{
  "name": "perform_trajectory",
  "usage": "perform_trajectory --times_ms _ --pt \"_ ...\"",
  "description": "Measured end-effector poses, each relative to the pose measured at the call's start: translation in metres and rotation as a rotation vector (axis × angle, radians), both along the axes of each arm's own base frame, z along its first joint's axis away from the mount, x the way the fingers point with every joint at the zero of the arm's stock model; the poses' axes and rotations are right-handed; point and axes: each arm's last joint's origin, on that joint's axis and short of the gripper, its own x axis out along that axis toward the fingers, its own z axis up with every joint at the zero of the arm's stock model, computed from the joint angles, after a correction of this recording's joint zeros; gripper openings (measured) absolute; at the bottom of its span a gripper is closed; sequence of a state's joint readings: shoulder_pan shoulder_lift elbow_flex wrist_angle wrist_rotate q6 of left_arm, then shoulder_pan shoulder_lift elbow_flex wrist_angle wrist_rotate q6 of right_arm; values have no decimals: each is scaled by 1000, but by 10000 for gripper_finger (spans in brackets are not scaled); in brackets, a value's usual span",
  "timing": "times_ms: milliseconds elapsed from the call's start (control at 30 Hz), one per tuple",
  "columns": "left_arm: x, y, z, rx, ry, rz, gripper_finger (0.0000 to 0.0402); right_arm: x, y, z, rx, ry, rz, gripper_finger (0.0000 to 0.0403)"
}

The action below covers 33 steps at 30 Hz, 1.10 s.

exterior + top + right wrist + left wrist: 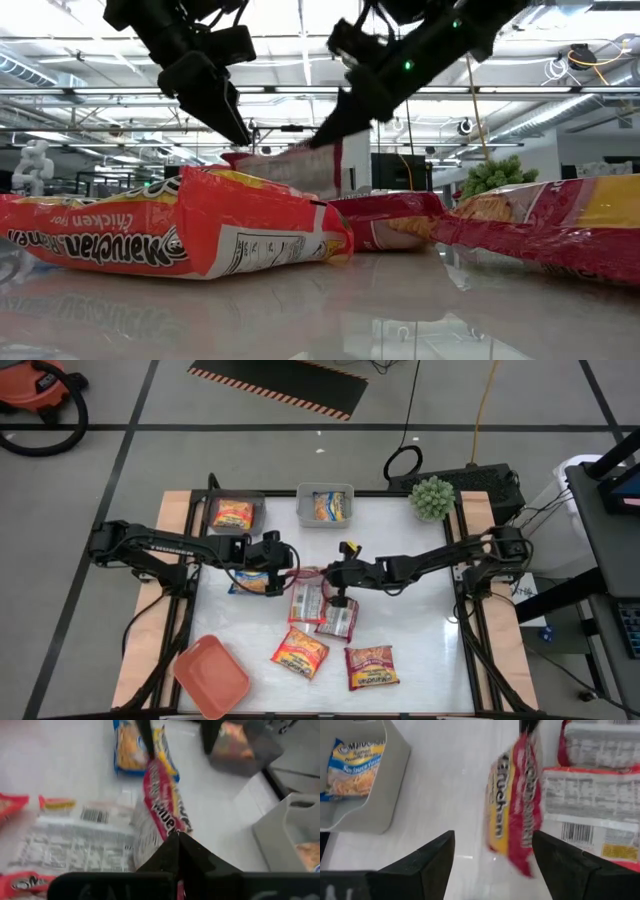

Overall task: Sort Maruchan noodles
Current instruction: Put the top red noodle pack into the orange bin

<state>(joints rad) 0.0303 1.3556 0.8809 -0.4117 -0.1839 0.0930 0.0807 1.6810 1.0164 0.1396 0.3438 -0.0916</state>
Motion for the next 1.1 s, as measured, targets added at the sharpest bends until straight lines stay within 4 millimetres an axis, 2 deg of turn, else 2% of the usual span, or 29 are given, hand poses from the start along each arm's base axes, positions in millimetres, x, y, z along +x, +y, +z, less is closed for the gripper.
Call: perform_trajectory --times_ms 233,600,767,1000,1100 --pt "-1 -2 -1 -34 -3 38 271 -6 0 21 1 -69 7 1" --pt "3 -16 3 -13 -70 61 271 -15 -3 46 -59 -150 -52 0" --pt "5 -20 5 32 -115 128 271 -13 -3 52 -81 -196 -34 0" --pt "6 -32 7 23 -149 97 271 -11 -3 55 -92 -226 -27 0" --pt "13 -35 7 15 -193 89 271 -11 -3 57 -96 -249 -21 0"
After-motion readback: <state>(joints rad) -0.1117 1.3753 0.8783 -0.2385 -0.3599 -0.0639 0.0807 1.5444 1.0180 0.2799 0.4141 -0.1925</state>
